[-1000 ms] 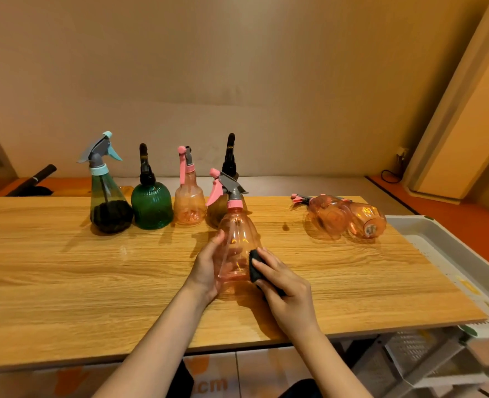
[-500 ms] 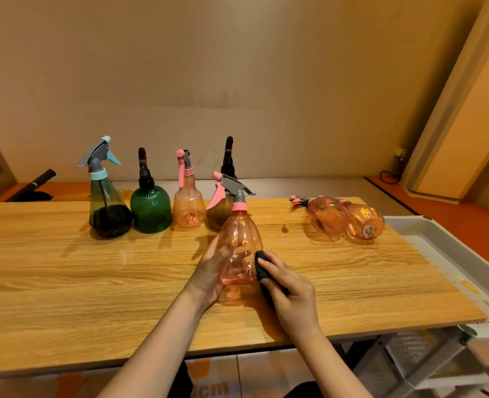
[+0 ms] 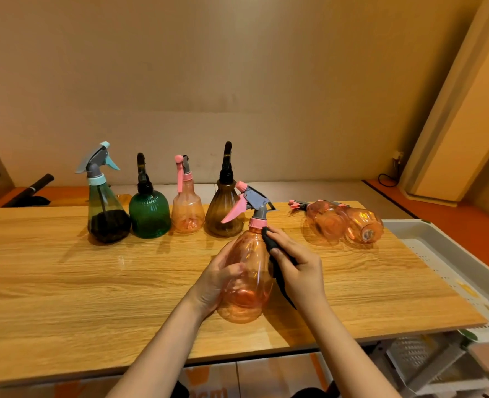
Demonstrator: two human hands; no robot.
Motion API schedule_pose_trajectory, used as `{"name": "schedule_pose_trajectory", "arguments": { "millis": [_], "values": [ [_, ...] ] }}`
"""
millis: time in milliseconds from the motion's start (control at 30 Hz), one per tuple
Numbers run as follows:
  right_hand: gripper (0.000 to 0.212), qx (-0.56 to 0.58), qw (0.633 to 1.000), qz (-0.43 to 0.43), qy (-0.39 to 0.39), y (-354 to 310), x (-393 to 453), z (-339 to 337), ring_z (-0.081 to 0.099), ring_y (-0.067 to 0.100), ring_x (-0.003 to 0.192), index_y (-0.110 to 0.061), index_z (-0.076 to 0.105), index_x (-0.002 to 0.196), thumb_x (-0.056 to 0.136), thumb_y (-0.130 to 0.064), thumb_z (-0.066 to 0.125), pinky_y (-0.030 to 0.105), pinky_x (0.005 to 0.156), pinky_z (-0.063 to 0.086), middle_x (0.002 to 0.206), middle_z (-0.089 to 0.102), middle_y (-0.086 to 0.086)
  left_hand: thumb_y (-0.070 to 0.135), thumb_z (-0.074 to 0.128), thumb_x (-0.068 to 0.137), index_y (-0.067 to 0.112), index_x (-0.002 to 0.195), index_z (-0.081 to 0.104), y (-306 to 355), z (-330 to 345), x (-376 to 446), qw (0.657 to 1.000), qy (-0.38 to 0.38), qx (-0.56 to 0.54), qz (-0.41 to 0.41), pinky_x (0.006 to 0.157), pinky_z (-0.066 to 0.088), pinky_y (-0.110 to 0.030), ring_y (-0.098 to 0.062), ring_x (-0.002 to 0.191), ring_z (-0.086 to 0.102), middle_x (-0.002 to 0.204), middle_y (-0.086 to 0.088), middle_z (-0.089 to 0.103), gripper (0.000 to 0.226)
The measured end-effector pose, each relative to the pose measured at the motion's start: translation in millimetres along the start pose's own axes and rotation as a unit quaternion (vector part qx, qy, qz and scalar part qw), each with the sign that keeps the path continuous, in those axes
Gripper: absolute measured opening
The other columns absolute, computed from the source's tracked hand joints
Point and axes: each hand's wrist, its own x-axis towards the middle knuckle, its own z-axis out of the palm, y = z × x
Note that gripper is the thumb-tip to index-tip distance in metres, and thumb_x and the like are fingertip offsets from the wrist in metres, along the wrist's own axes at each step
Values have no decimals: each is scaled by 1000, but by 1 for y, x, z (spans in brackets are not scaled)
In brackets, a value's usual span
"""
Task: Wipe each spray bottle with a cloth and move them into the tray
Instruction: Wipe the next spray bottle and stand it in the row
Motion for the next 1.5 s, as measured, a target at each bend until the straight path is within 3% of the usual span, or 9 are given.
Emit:
{"name": "schedule_pose_trajectory", "arguments": {
  "millis": [233, 400, 700, 900, 1033, 1200, 1300, 1400, 1500],
  "values": [
    [40, -2, 1000, -1, -4, -2, -8, 5, 51, -3, 118, -17, 60, 117, 80, -3, 58, 13, 97, 38, 120, 57, -17, 35, 71, 55, 18, 128, 53, -2, -1, 1, 999, 22, -21, 13, 73, 56, -34, -26, 93, 68, 105, -10, 70, 77],
    [54, -4, 1000, -6, -7, -1, -34, 8, 51, 1, 119, -35, 52, 122, 78, -4, 60, 14, 98, 38, 120, 52, -36, 39, 71, 53, 15, 120, 56, -2, -2, 2, 997, 64, -38, 17, 62, 56, -30, -20, 82, 70, 94, -7, 72, 73],
    [58, -66, 996, -14, -54, 1, -68, 1, 47, -4, 121, -34, 51, 125, 77, -2, 60, 11, 99, 36, 124, 43, -44, 44, 69, 54, 14, 115, 58, -1, 3, 0, 991, 123, -23, 45, 61, 55, -24, -14, 77, 70, 86, -2, 73, 69],
    [50, -60, 995, 33, -76, 5, -64, -10, 49, -7, 117, -27, 63, 115, 78, 6, 63, 8, 96, 37, 118, 52, -37, 46, 77, 57, 20, 123, 55, -1, 1, -16, 982, 179, 32, 48, 69, 56, -28, -19, 91, 70, 104, -5, 71, 74],
    [52, -13, 995, 85, -41, -7, -51, -6, 47, -19, 109, -36, 62, 104, 80, 10, 62, 3, 93, 35, 110, 56, -27, 27, 70, 81, 22, 111, 56, 7, 1, -25, 968, 248, 45, 9, 93, 52, -44, -25, 103, 64, 114, -8, 66, 33],
    [44, 34, 992, 120, 11, -16, -36, 12, 53, -8, 108, -29, 61, 105, 82, 9, 60, 5, 92, 37, 107, 60, -19, 48, 71, 79, 7, 113, 58, 4, 4, -31, 941, 328, 55, -67, 73, 57, -32, -22, 88, 68, 104, -13, 69, 55],
    [43, 38, 991, 130, -3, -13, -36, 15, 52, 3, 115, -30, 60, 107, 84, 7, 59, 7, 95, 37, 109, 59, -19, 90, 61, 49, 8, 117, 59, 9, 3, -32, 914, 349, 180, -99, 85, 55, -39, -27, 97, 67, 111, -10, 68, 106],
    [48, 37, 991, 127, -29, -10, -38, 11, 48, 0, 120, -37, 57, 109, 85, 4, 60, 11, 99, 36, 119, 57, -15, 75, 43, 82, 1, 119, 56, 20, 5, -36, 839, 347, 402, -120, 80, 39, -26, -27, 104, 58, 108, -7, 60, 83],
    [52, 25, 992, 117, -49, -7, -42, 11, 42, -6, 122, -40, 53, 113, 83, 2, 62, 7, 100, 32, 124, 52, -17, 75, 28, 86, 5, 91, 61, 31, 6, -41, 753, 321, 559, -130, 65, 41, -28, -23, 82, 59, 87, -2, 60, 77]
  ]
}}
